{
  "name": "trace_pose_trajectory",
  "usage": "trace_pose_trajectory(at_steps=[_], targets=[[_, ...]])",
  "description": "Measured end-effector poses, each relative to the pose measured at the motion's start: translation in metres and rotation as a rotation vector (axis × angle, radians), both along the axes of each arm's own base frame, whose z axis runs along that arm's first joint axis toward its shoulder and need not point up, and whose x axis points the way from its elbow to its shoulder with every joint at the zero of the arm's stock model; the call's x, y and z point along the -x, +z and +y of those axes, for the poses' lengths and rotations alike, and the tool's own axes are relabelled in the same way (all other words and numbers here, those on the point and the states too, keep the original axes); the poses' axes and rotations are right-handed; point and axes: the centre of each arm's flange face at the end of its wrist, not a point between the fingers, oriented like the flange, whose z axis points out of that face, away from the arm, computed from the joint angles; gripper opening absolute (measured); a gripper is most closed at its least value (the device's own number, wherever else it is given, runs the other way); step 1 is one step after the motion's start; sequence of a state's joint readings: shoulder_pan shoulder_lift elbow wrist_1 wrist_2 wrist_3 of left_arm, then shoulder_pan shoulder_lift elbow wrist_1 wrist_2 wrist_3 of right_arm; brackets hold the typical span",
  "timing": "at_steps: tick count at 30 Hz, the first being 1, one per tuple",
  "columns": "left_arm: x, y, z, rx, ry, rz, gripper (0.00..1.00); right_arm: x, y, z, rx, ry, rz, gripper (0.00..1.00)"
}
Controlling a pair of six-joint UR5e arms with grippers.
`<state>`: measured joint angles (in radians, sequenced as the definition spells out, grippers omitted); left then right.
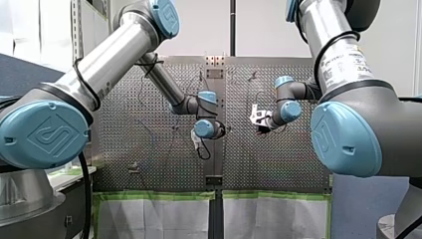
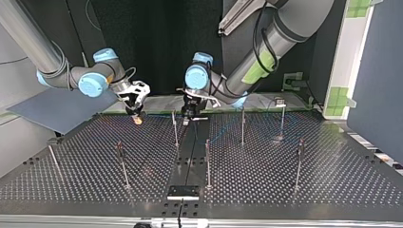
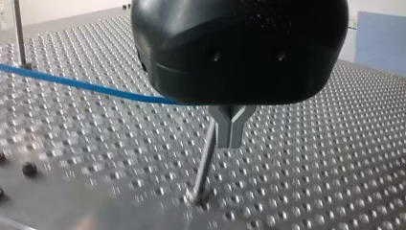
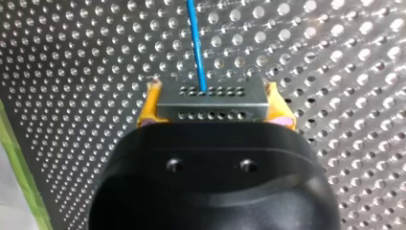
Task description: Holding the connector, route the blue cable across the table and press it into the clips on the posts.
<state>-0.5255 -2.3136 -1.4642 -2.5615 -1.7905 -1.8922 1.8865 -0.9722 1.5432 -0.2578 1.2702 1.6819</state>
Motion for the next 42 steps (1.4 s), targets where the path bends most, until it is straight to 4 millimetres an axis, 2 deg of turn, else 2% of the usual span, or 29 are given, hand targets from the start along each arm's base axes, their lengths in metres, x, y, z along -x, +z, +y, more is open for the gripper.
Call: trace_pose_trajectory(at_steps=[3, 7, 13, 18, 20, 21, 22, 23, 24, 25, 26, 27, 28, 29, 36, 42], targets=[[-0.013, -0.001, 0.002, 0.015, 0.005, -0.002, 0.0, -0.001, -0.007, -0.004, -0.004, 0.0, 0.005, 0.0], [-0.034, 0.008, 0.011, 0.04, 0.007, -0.011, 0.0, -0.002, -0.011, -0.011, 0.001, 0.001, 0.01, 0.0], [-0.059, 0.017, 0.033, 0.044, 0.022, -0.019, 0.0, -0.007, 0.005, -0.025, 0.047, 0.004, 0.003, 0.0], [-0.063, 0.018, 0.039, 0.012, 0.029, -0.016, 0.0, -0.013, 0.021, -0.035, 0.083, 0.011, -0.01, 0.0], [-0.061, 0.018, 0.038, -0.001, 0.029, -0.012, 0.13, -0.014, 0.024, -0.038, 0.089, 0.011, -0.013, 0.0], [-0.06, 0.017, 0.037, -0.008, 0.029, -0.009, 0.13, -0.014, 0.025, -0.038, 0.091, 0.011, -0.014, 0.0], [-0.059, 0.017, 0.036, -0.017, 0.027, -0.003, 0.18, -0.014, 0.025, -0.039, 0.092, 0.011, -0.014, 0.0], [-0.057, 0.016, 0.035, -0.025, 0.025, 0.001, 0.32, -0.014, 0.026, -0.039, 0.093, 0.011, -0.014, 0.0], [-0.055, 0.015, 0.034, -0.033, 0.023, 0.005, 0.32, -0.014, 0.026, -0.039, 0.093, 0.012, -0.014, 0.0], [-0.053, 0.015, 0.032, -0.045, 0.021, 0.011, 0.42, -0.014, 0.026, -0.039, 0.093, 0.012, -0.014, 0.0], [-0.051, 0.014, 0.031, -0.055, 0.02, 0.016, 0.64, -0.014, 0.026, -0.039, 0.093, 0.012, -0.015, 0.0], [-0.049, 0.014, 0.03, -0.064, 0.019, 0.02, 0.64, -0.014, 0.026, -0.039, 0.092, 0.012, -0.015, 0.0], [-0.046, 0.013, 0.028, -0.076, 0.018, 0.025, 0.93, -0.015, 0.026, -0.039, 0.092, 0.012, -0.015, 0.0], [-0.044, 0.012, 0.026, -0.085, 0.017, 0.03, 1.0, -0.015, 0.026, -0.039, 0.092, 0.012, -0.016, 0.0], [-0.026, 0.011, 0.015, -0.15, 0.012, 0.067, 1.0, -0.014, 0.025, -0.037, 0.076, 0.012, -0.012, 0.0], [-0.002, 0.035, -0.003, -0.183, 0.014, 0.07, 1.0, -0.009, 0.022, -0.034, 0.032, 0.006, 0.003, 0.0]])
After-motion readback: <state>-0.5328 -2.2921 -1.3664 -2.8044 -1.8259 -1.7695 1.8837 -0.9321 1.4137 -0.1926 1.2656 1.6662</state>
